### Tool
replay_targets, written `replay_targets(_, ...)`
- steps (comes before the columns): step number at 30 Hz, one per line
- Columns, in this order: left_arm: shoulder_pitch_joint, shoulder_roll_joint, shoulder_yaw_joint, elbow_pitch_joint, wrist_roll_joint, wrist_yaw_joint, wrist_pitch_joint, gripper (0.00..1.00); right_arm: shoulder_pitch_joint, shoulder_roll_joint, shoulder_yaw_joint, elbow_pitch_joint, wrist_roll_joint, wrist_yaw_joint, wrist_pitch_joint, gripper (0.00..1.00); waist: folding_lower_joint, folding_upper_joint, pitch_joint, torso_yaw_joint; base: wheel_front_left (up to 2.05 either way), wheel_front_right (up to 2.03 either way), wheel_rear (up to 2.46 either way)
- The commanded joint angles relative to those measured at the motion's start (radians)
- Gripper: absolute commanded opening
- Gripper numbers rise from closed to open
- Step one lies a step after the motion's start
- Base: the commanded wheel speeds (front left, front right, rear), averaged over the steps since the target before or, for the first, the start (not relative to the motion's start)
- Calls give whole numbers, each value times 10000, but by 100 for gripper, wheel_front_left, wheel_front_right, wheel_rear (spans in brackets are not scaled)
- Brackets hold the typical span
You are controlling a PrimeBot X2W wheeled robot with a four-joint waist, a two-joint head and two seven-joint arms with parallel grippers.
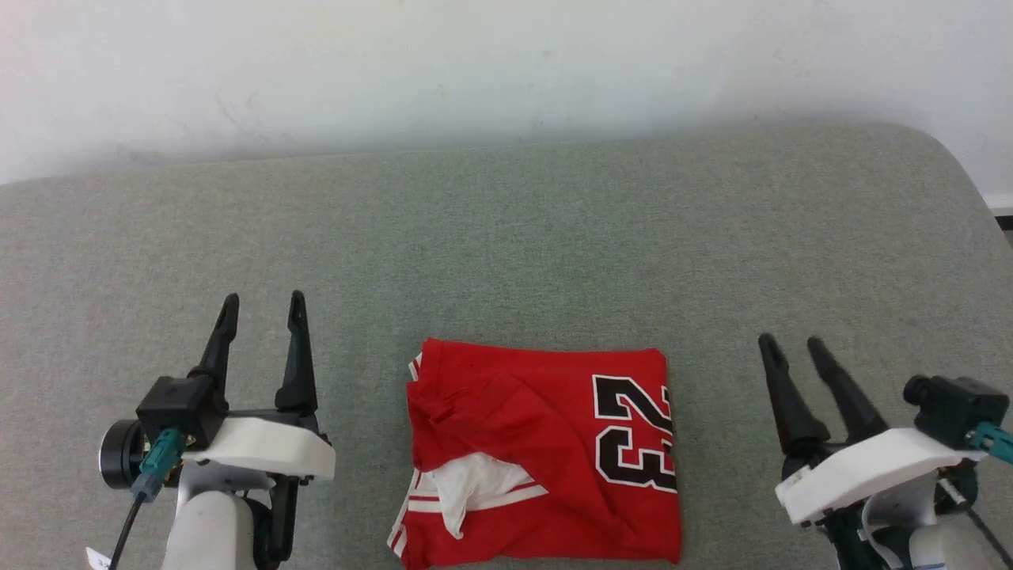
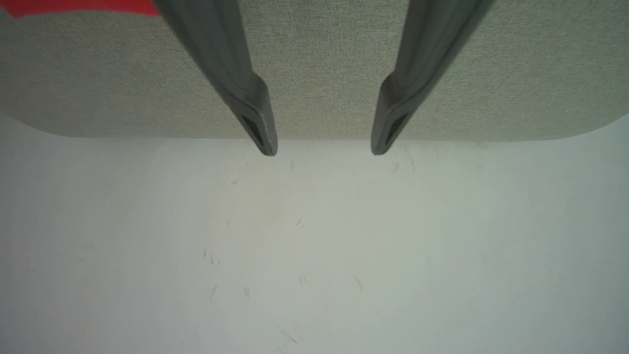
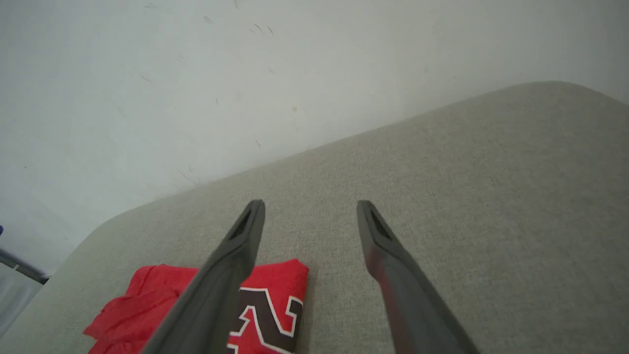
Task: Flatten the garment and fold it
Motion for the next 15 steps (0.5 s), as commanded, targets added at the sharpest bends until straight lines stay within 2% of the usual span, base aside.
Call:
replay_targets(1, 88, -35, 25, 8, 53, -77, -47, 100, 131, 28, -41, 261, 336, -9, 148, 100, 2, 0, -10, -26, 0, 0, 0)
replay_targets(4, 77, -38, -1, 45, 48, -92, -47, 100, 172, 28, 90, 966, 1260, -9, 644, 100, 2, 0, -16, -7, 0, 0, 0)
replay_targets(6, 75, -39, -30, 76, 45, -102, -47, 100, 170, 28, 336, 1577, 2529, -9, 1002, 100, 2, 0, -33, 22, 0, 0, 0)
replay_targets(10, 87, -43, -71, 139, -9, -113, -47, 100, -64, 28, 951, 2759, 4187, -9, 1524, 100, 2, 0, -59, 102, 0, 0, 0)
replay_targets(12, 97, -45, -73, 144, -42, -115, -47, 100, -269, 28, 1251, 3241, 4815, -9, 1642, 100, 2, 0, -72, 142, 0, 0, 0)
replay_targets(15, 146, -46, -60, 139, -66, -116, -47, 100, -667, 28, 1622, 3967, 4906, -9, 1761, 100, 2, 0, -84, 175, 0, 0, 0)
